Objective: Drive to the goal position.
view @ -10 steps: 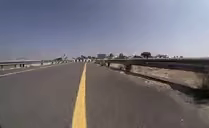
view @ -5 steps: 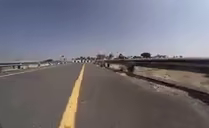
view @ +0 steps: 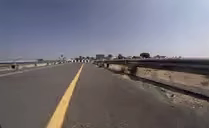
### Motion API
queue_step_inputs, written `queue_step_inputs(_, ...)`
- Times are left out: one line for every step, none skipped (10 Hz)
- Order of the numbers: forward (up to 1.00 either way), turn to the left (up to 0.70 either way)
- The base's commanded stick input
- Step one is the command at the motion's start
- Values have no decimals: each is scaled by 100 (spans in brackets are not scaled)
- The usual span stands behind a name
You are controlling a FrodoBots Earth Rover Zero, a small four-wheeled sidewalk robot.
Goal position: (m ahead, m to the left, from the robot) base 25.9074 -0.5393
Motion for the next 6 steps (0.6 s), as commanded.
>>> queue_step_inputs(100, 27)
queue_step_inputs(100, 27)
queue_step_inputs(100, 27)
queue_step_inputs(100, 27)
queue_step_inputs(100, 27)
queue_step_inputs(100, 0)
